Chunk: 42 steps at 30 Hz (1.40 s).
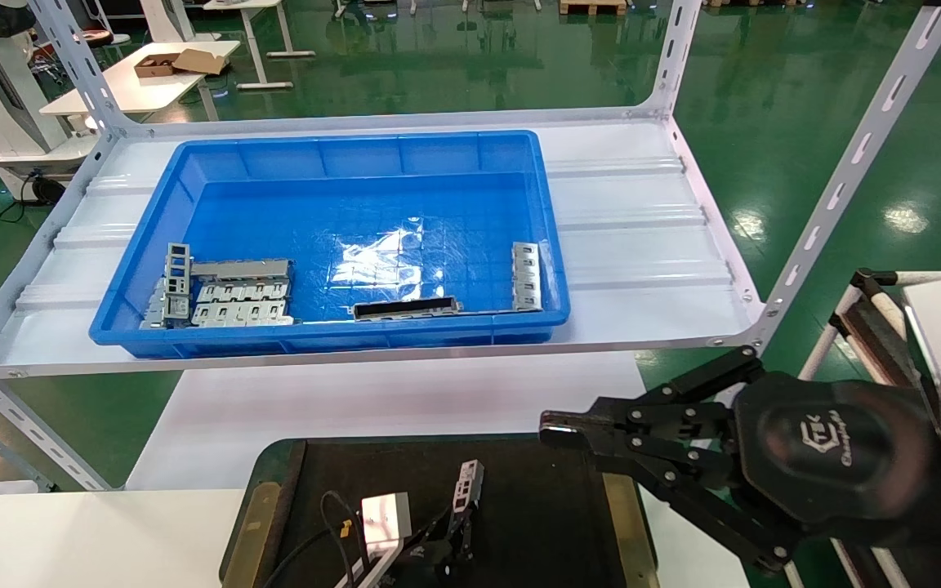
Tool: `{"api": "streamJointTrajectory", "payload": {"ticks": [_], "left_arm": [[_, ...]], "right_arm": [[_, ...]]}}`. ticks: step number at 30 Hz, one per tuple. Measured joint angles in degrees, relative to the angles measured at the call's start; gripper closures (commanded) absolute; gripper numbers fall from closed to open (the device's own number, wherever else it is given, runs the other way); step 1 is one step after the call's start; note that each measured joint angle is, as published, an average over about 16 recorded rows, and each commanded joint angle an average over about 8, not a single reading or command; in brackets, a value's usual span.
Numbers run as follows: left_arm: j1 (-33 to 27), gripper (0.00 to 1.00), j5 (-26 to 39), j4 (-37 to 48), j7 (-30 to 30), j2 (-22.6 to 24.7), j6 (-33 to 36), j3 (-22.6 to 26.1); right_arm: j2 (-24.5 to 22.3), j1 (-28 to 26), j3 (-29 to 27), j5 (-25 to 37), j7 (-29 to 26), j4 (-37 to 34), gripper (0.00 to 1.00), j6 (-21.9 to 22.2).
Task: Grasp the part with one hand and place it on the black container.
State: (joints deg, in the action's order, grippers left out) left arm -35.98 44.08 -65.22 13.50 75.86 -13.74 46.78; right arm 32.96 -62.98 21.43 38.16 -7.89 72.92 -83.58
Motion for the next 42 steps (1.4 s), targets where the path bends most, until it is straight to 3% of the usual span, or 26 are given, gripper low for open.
{"api": "streamJointTrajectory", "payload": {"ticks": [3,5,7,12,14,31,42], "left_arm": [[0.1,1.00,-0.3,0.2,0.2,0.1,-0.3,0.3],[0.1,0.94,-0.6,0.5,0.4,0.1,-0.4,0.5],[0.0,0.75,-0.8,0.7,0.5,0.2,-0.5,0.8],[-0.1,0.13,-1.5,1.4,1.1,0.3,-0.7,1.2],[-0.1,0.01,-1.8,1.6,1.3,0.3,-0.8,1.4],[-0.8,0.00,-1.7,0.9,2.8,-0.3,0.6,1.7],[-0.6,0.00,1.9,-4.9,1.8,-6.0,9.4,-1.1]], "right_arm": [[0.0,0.0,0.0,0.0,0.0,0.0,1.00,0.0],[0.0,0.0,0.0,0.0,0.0,0.0,0.94,0.0],[0.0,0.0,0.0,0.0,0.0,0.0,0.78,0.0],[0.0,0.0,0.0,0.0,0.0,0.0,0.17,0.0],[0.0,0.0,0.0,0.0,0.0,0.0,0.03,0.0],[0.0,0.0,0.0,0.0,0.0,0.0,0.00,0.0],[0.0,0.0,0.0,0.0,0.0,0.0,0.00,0.0]]}}
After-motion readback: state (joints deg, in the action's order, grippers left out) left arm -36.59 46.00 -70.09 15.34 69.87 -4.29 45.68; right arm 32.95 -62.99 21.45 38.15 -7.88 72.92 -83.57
